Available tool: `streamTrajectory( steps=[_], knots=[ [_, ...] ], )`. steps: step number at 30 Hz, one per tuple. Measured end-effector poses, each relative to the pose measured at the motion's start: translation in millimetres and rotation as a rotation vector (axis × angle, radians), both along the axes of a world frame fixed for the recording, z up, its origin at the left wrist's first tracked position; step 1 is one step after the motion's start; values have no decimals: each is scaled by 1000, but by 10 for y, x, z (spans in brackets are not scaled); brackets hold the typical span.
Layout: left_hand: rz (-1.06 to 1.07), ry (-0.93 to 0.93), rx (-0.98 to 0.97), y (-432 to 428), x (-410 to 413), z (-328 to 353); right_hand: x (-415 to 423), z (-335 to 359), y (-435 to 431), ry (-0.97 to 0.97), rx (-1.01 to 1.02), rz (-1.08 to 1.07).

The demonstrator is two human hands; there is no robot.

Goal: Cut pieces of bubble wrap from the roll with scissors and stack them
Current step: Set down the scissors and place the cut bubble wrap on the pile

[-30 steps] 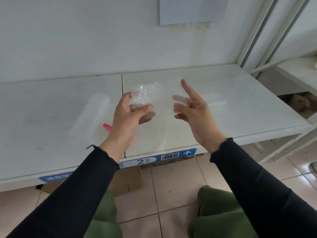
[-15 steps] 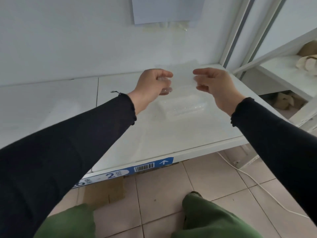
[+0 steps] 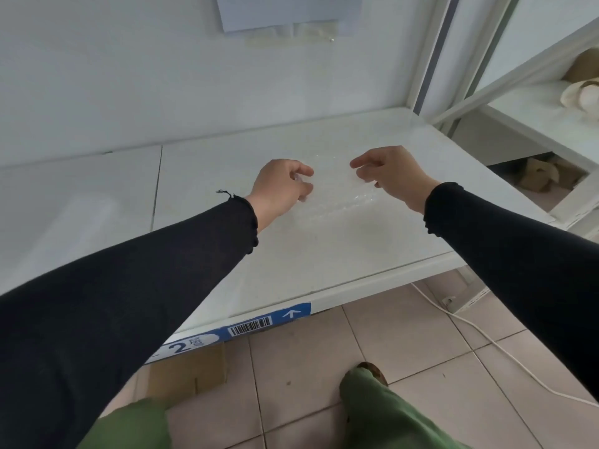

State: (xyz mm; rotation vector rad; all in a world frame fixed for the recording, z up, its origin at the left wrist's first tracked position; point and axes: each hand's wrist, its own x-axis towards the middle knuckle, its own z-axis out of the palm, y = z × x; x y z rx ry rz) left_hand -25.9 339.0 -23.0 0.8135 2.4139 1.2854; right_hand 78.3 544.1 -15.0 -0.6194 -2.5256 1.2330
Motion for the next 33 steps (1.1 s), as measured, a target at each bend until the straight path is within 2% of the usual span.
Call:
streamTrajectory(
  steps=[5,12,21,26,29,31,33],
  knots=[
    [5,-15,-44,-16,6,-175,-6,-173,5,-68,50,4],
    [7,32,-74,-26,35,-247,14,-299,6,-66,107,-8],
    [18,227,-169,9,132,-367,17,-426,-38,-97,290,-9],
    [18,556,-330,-13,157,-425,54,-487,-86,-69,618,43],
    [-127,670,-326,-12,171,-485,105,-519,-115,-69,853,87],
    [-216,587,-354,-13,191,-526,116,-557,-111,-72,916,128],
    [-247,473,-403,-27,208,-561,137,-562,-135,-119,822,129]
  ],
)
